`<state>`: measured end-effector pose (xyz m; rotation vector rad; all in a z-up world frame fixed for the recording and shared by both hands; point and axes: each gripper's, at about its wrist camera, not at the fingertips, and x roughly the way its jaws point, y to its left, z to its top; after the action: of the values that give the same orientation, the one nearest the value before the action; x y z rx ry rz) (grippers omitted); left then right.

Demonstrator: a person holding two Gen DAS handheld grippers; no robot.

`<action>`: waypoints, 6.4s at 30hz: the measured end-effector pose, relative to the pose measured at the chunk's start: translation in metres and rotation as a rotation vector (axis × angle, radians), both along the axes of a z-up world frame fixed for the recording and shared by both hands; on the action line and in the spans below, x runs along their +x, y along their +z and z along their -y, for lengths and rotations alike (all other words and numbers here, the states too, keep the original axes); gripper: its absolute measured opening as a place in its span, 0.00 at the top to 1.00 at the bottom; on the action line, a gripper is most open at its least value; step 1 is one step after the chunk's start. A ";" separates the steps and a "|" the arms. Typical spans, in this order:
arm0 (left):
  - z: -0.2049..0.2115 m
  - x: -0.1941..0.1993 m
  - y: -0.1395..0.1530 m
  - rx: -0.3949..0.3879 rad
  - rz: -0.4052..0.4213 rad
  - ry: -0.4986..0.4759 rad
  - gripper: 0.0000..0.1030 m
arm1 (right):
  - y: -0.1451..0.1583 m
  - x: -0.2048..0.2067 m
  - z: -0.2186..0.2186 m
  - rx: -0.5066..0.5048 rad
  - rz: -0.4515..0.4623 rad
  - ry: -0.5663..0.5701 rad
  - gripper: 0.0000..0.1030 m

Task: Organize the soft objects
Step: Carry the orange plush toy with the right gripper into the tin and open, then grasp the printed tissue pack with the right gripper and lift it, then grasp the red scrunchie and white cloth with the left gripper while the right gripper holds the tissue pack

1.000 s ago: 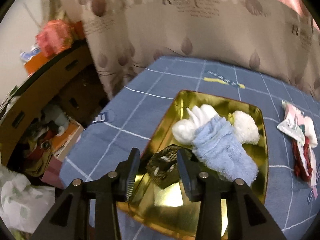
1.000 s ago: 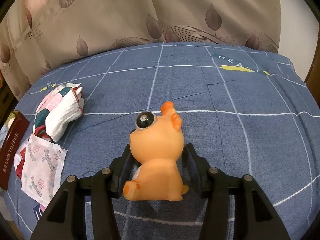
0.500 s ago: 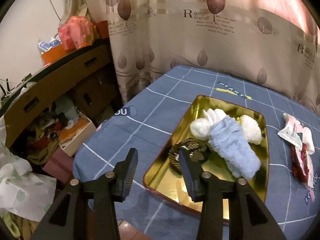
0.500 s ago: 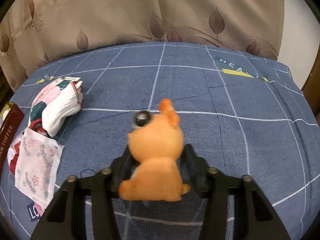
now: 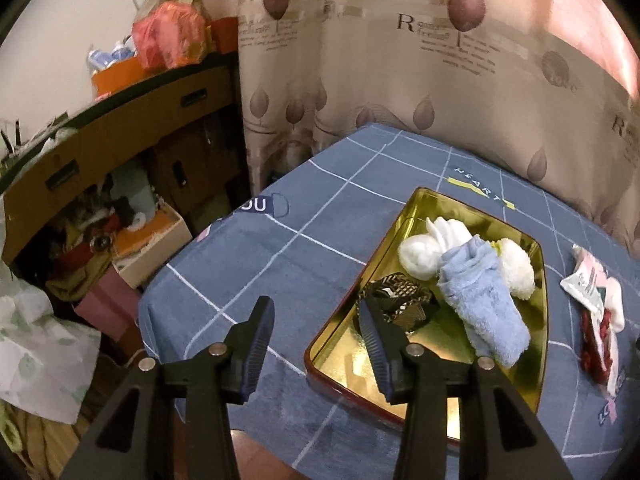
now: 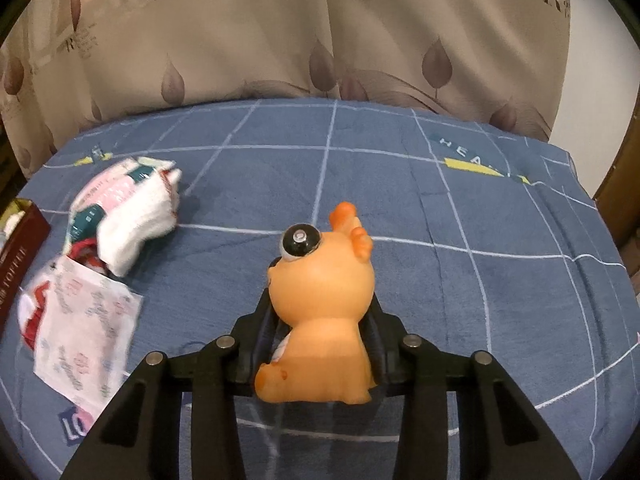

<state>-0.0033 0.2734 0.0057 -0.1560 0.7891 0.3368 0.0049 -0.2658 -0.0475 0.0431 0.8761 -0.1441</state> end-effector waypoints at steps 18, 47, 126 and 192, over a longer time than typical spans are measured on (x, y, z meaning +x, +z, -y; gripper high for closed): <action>-0.026 -0.005 -0.001 -0.056 -0.006 0.100 0.56 | 0.057 0.009 -0.132 0.074 0.080 0.293 0.64; -0.071 -0.011 -0.001 -0.109 -0.005 0.227 0.56 | 0.043 -0.006 -0.386 0.112 -0.005 0.833 0.64; -0.038 -0.009 0.001 -0.007 0.005 0.147 0.56 | -0.006 -0.002 -0.096 0.022 -0.069 0.146 0.25; 0.321 0.103 -0.077 -0.036 -0.183 -0.768 0.30 | -0.004 -0.011 0.012 0.072 -0.022 -0.021 0.67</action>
<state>0.0996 -0.0473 -0.0715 0.1505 0.9742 -0.3953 -0.0058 -0.2783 -0.0519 0.1186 0.9034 -0.1327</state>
